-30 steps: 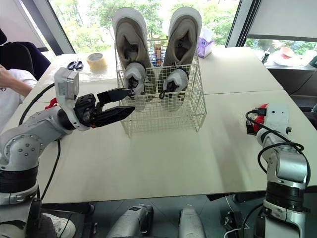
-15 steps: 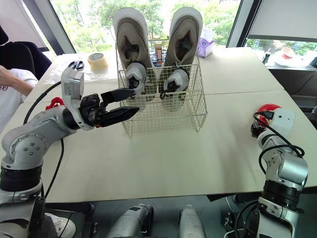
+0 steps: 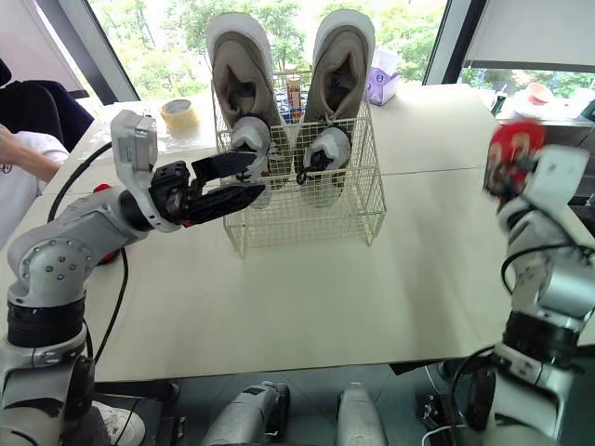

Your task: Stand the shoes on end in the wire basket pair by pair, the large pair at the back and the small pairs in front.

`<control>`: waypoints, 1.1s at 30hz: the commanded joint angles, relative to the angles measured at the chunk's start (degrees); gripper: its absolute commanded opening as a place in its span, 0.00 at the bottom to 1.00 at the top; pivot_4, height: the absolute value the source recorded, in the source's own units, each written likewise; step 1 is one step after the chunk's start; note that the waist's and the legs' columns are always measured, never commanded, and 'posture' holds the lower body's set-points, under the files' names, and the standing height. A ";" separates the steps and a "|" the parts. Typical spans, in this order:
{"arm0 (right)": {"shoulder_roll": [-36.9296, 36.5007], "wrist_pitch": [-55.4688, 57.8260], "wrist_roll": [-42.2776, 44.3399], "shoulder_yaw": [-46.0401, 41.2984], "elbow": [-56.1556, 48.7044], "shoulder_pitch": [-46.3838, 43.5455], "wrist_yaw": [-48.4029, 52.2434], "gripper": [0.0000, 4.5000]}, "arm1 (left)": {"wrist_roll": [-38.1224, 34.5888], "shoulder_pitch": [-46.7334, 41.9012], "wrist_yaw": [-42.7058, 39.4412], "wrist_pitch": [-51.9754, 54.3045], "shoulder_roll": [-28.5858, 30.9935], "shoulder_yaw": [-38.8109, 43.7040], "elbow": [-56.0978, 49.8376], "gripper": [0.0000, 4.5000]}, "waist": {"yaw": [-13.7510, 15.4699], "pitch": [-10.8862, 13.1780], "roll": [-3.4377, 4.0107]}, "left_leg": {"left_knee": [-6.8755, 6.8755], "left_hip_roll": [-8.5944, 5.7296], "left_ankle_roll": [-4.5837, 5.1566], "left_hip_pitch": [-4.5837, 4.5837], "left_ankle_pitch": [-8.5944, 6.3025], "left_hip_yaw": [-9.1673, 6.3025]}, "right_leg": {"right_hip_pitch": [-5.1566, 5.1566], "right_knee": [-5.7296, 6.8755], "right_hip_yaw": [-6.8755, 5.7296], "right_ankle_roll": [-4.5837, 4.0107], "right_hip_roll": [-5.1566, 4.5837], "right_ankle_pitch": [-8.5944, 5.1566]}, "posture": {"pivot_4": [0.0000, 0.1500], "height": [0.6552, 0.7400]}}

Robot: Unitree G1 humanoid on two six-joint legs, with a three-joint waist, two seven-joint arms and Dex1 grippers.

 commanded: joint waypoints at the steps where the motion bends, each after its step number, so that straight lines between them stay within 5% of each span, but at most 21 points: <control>1: -3.41 -7.05 3.64 6.49 -9.96 -4.06 11.28 0.05 | -1.78 -1.71 -0.34 0.87 0.62 2.14 0.64 1.00 | -0.03 0.02 -0.05 | 0.00 0.07 -0.05 0.00 0.03 -0.03 | 0.01 -0.02 0.00 -0.03 0.10 -0.02 | 1.00 1.00; 12: -15.54 -30.80 -2.50 22.67 -15.68 -0.52 39.95 0.05 | -1.60 -4.82 -4.74 2.74 4.58 4.19 6.04 1.00 | 0.49 0.16 -0.39 | 0.24 0.00 0.07 -0.02 -0.05 -0.14 | 0.19 -0.08 -0.09 -0.01 0.06 -0.01 | 1.00 1.00; 19: -15.81 -44.36 -5.28 25.31 -11.95 0.64 47.49 0.05 | 0.42 -5.39 -6.92 1.75 6.57 4.81 8.23 1.00 | 0.22 0.17 -0.39 | 0.13 0.04 -0.08 -0.01 0.03 -0.14 | 0.09 -0.04 -0.07 -0.02 0.07 -0.01 | 1.00 1.00; 27: -13.75 -46.86 -5.71 28.43 -11.17 -2.09 49.60 0.05 | 0.18 -5.78 -9.06 3.17 4.99 3.25 7.36 1.00 | 0.42 0.17 -0.39 | 0.16 0.03 -0.08 -0.02 0.03 -0.15 | 0.11 -0.04 -0.07 -0.02 0.06 -0.01 | 1.00 1.00; 33: -13.10 -46.84 -6.16 29.13 -10.18 -3.83 50.35 0.05 | 0.20 -4.86 -11.03 5.00 5.06 2.37 6.47 0.39 | 0.39 0.17 -0.39 | 0.15 0.03 -0.11 -0.02 0.04 -0.16 | 0.10 -0.04 -0.06 -0.03 0.06 -0.01 | 1.00 1.00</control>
